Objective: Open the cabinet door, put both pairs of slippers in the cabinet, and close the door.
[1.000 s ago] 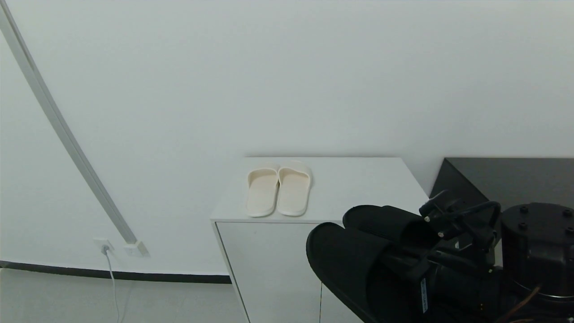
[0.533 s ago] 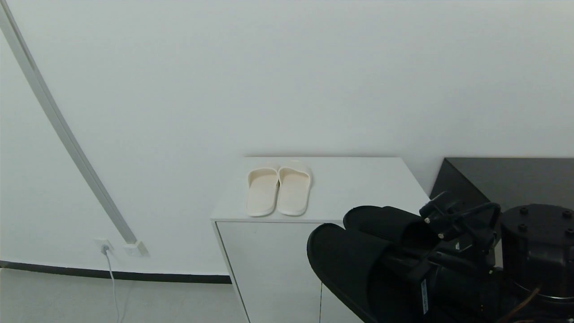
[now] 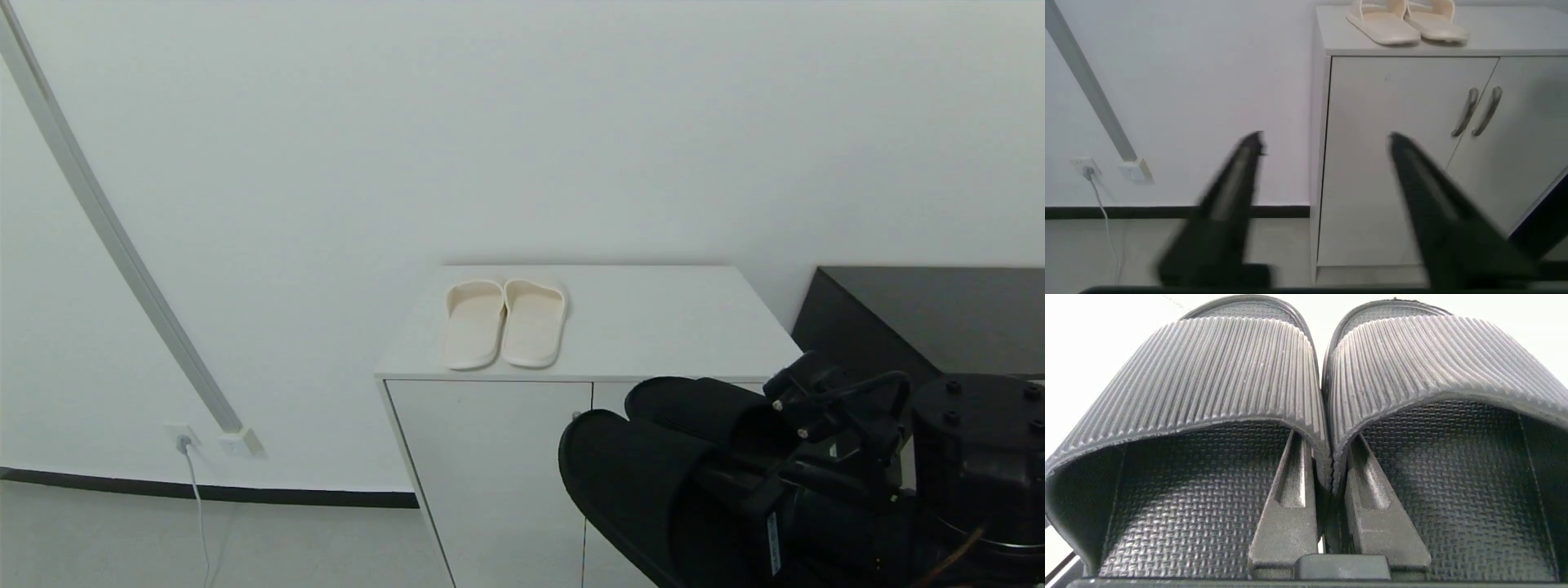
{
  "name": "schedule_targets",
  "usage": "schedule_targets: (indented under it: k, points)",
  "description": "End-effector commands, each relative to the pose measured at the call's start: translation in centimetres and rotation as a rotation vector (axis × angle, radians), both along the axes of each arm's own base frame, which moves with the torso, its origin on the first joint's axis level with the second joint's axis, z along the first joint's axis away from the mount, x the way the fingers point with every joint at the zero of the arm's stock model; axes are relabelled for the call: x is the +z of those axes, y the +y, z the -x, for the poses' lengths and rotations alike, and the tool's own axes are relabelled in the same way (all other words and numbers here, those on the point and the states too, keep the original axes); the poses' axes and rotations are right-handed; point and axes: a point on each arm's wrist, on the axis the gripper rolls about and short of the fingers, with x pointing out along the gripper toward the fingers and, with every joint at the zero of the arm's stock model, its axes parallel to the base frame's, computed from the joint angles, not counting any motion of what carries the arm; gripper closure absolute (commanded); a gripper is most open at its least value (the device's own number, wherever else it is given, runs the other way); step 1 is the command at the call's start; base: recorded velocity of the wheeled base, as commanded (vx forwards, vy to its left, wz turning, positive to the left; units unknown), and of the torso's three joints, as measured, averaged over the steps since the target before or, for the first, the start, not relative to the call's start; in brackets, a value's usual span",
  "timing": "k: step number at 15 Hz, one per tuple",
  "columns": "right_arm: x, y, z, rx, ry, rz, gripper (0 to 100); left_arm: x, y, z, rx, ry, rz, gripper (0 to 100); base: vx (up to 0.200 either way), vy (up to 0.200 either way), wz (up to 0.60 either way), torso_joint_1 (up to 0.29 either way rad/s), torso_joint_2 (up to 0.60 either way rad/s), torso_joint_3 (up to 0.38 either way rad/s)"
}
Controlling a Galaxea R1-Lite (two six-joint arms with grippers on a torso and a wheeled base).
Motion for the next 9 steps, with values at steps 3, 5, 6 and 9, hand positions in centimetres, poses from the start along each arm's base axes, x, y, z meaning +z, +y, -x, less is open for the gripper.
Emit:
schedule_targets:
  k: [3,5,6,9]
  points:
    - [-0.02,-0.02,0.03,0.0,-0.001,0.003,100,0.01,0.0,-0.01,0.001,0.001,0.001,0,0.0,0.0,0.0,-0.207,0.49,0.279]
    - [-0.15,-0.1,0.1,0.0,0.002,0.007,100,0.01,0.0,-0.01,0.001,0.001,0.001,0,0.0,0.0,0.0,-0.232,0.55,0.325]
    - [-0.22,-0.03,0.18,0.005,0.003,0.01,100,0.01,0.0,-0.01,0.001,0.001,0.001,0,0.0,0.0,0.0,-0.222,0.55,0.32]
    - [-0.26,0.0,0.3,0.017,-0.006,0.023,100,0.01,0.0,-0.01,0.001,0.001,0.001,0,0.0,0.0,0.0,-0.214,0.54,0.323]
